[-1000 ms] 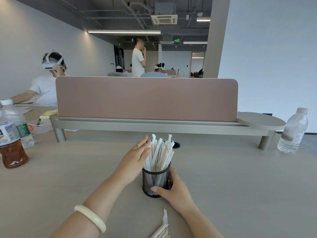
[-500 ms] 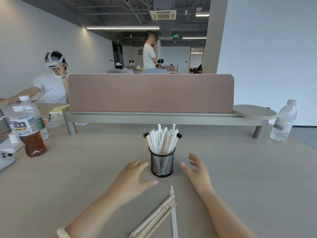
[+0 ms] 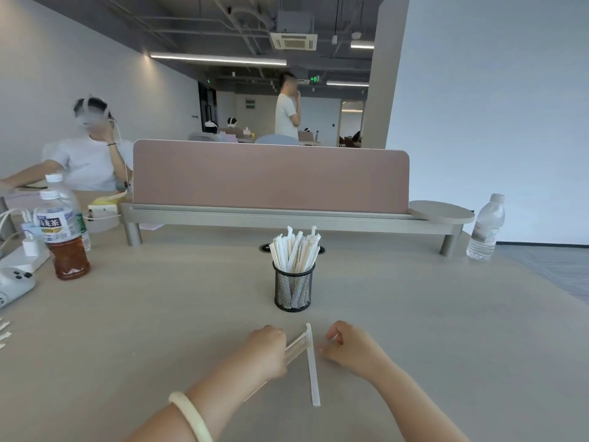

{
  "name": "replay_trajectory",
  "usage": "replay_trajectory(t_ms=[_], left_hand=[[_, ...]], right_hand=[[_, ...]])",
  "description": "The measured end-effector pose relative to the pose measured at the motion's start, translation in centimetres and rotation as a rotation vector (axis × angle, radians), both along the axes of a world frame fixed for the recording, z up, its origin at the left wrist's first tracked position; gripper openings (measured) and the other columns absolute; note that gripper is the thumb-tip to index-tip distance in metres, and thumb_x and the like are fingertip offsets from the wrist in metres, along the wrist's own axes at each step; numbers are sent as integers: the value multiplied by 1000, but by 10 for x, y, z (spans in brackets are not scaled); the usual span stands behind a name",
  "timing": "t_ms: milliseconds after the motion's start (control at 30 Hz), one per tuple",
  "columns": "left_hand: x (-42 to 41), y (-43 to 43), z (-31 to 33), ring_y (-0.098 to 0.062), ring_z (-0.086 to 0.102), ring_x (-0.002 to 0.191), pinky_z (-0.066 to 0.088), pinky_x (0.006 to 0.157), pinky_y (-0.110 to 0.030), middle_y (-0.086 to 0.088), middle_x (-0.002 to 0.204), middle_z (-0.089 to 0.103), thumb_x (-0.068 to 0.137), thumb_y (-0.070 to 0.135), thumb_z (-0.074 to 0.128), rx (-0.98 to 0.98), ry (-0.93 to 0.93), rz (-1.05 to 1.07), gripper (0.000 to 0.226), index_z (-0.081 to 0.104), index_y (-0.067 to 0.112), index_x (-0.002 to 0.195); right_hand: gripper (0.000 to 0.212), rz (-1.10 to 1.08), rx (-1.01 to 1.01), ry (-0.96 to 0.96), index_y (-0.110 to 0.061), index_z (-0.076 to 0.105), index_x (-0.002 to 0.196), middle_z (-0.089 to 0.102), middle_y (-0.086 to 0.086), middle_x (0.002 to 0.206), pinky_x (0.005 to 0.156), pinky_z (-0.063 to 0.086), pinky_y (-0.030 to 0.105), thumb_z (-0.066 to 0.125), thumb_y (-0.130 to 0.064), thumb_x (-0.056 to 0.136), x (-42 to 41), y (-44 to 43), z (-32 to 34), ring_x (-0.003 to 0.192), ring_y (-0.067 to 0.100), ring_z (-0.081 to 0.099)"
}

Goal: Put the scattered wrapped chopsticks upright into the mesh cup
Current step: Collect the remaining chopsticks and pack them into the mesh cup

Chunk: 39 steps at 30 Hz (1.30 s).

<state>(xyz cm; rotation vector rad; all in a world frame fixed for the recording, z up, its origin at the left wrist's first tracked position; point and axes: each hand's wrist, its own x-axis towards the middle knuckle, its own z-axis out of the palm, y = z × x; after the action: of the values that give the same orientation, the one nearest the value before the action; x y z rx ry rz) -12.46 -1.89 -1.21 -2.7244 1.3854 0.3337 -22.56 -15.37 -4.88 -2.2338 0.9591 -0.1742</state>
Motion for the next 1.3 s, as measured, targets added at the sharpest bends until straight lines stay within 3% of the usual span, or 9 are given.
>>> replay_trajectory(t_ms=[200,400,567,700,767,833,967,1167,1300], left_hand=[[3,-7,-2,-30,53,121,43,98,-33,-17,131,54,83,4,56,107,-86,20,39,53,1,122],[10,-8,3,-29,48,129,39,103,-32,-14,140,49,86,0,54,157,-103,71,49,45,7,134],[13,-7,4,-31,52,124,42,100,-33,-16,134,55,85,-5,50,154,-139,16,42,53,1,127],[24,-5,3,-33,55,120,43,97,-35,-19,129,58,83,-7,51,137,-170,-30,41,55,0,123],[35,-3,3,-34,57,115,45,94,-36,-19,123,61,82,-6,51,92,-165,-29,37,58,1,118],[46,-2,5,-34,59,103,45,84,-36,-15,107,64,81,-4,50,-4,-120,-36,27,60,4,105],[70,0,23,-19,50,69,32,53,-22,9,65,46,79,5,58,-440,137,3,21,46,19,71],[88,-21,69,-10,58,66,45,61,-23,4,72,62,81,3,65,-1278,612,174,20,57,20,77],[98,-56,73,-13,63,76,50,73,-27,2,80,67,81,3,64,-1433,619,229,21,56,22,80]], right_hand=[[57,107,-232,266,-10,49,120,50,8,124,89,45,33,67,-41,76,18,20,11,115,26,53],[17,183,-394,500,-1,57,104,57,12,102,92,47,34,49,-6,89,30,24,35,122,31,54],[37,220,-507,605,0,50,128,52,13,135,96,45,34,46,-2,91,38,16,41,125,29,52],[28,220,-448,654,-2,60,113,63,10,118,86,50,31,52,0,87,39,11,42,117,26,58],[9,233,-300,656,-6,60,80,68,3,66,63,48,24,54,-2,84,37,1,44,85,16,69],[11,233,-51,548,-9,57,74,55,-3,41,57,46,20,54,-2,82,33,-11,42,49,7,58],[15,220,331,72,-11,64,75,60,5,65,72,55,24,57,2,76,12,-29,37,59,10,59],[14,91,772,-362,-7,68,86,56,7,73,69,56,24,66,-4,73,-5,-42,19,66,14,58],[15,36,895,-497,-6,70,84,59,1,61,63,56,24,70,-6,69,-8,-49,15,55,10,61]])
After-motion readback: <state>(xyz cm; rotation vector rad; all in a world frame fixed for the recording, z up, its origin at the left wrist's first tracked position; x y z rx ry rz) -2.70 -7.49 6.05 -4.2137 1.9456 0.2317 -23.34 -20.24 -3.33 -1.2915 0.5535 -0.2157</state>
